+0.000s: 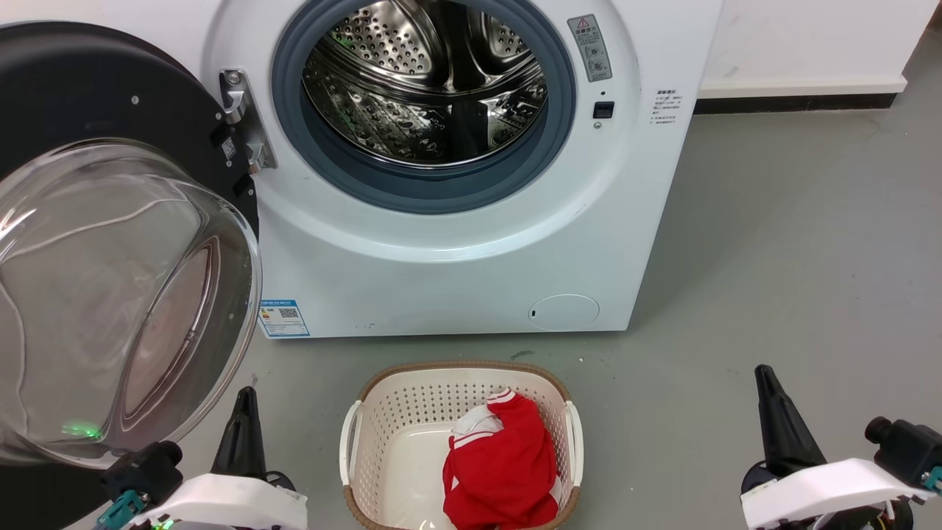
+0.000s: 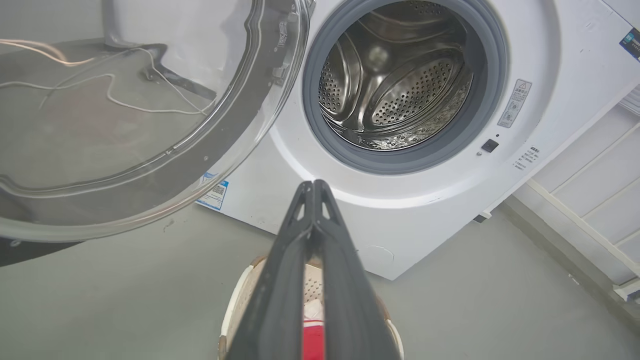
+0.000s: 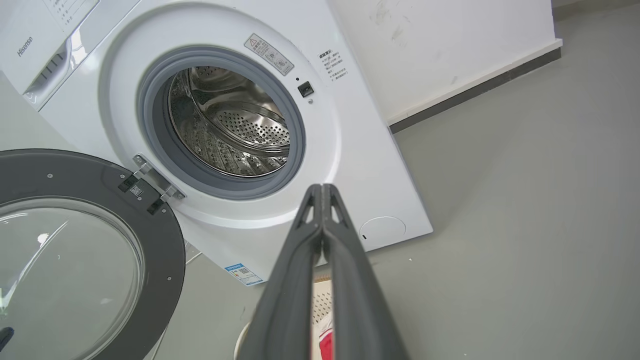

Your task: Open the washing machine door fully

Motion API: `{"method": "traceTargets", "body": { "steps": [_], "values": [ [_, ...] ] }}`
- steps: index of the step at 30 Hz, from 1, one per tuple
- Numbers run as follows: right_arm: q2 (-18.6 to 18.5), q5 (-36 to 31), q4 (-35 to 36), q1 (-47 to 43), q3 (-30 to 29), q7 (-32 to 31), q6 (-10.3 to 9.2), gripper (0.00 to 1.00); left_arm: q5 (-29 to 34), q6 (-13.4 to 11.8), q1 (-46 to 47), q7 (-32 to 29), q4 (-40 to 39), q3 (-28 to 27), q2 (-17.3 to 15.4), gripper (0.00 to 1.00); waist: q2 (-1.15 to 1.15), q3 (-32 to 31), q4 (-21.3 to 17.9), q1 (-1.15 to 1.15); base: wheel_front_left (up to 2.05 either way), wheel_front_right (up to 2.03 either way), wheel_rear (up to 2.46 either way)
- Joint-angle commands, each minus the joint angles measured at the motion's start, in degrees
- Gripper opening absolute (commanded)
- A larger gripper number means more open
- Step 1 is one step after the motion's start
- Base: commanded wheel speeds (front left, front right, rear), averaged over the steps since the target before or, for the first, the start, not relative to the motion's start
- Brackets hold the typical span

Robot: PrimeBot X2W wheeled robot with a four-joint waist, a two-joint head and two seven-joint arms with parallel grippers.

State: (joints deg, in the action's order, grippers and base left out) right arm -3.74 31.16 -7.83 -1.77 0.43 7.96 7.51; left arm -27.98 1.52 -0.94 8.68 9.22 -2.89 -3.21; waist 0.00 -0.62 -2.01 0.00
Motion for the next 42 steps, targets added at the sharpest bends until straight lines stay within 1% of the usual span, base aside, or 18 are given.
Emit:
{"method": "traceTargets", "body": {
  "steps": [1,23,24,25,29,30,42],
  "values": [
    [-0.59,3.35,0.36,1.94,-0.26,-0.42,-0.01,0.00,-3.16,0.49,1.61,-0.71,-0.46,-0.41,-0.16,0.00,0.00,0.02,0.05,0.00,0.00,0.00,0.00],
    [-1.01,22.15,-1.54,3.91,-1.20,-3.85,-0.01,0.00,-22.02,2.22,3.49,-5.17,1.11,-1.40,-0.02,0.00,0.00,0.19,0.48,0.00,0.00,0.00,0.00],
    [-1.01,22.15,-1.54,3.91,-1.20,-3.85,-0.01,0.00,-22.02,2.22,3.49,-5.17,1.11,-1.40,-0.02,0.00,0.00,0.19,0.48,0.00,0.00,0.00,0.00],
    [-1.02,23.62,-1.72,4.00,-1.29,-4.15,-0.01,0.00,-23.54,2.36,3.61,-5.56,1.24,-1.50,-0.01,0.00,0.00,0.21,0.52,0.00,0.00,0.00,0.00],
    [-1.05,26.51,-2.01,4.33,-1.49,-4.75,-0.01,0.00,-26.46,2.63,3.98,-6.26,1.49,-1.67,0.01,0.00,0.00,0.24,0.60,0.00,0.00,0.00,0.00],
    [-1.05,26.51,-2.01,4.33,-1.49,-4.75,-0.01,0.00,-26.46,2.63,3.98,-6.26,1.49,-1.67,0.01,0.00,0.00,0.24,0.60,0.00,0.00,0.00,0.00],
    [-1.08,34.46,-2.86,5.12,-2.14,-6.43,-0.02,0.00,-34.67,3.40,4.72,-8.21,2.24,-2.13,0.08,0.00,0.00,0.34,0.84,0.00,0.00,0.00,0.00]
  ]
}}
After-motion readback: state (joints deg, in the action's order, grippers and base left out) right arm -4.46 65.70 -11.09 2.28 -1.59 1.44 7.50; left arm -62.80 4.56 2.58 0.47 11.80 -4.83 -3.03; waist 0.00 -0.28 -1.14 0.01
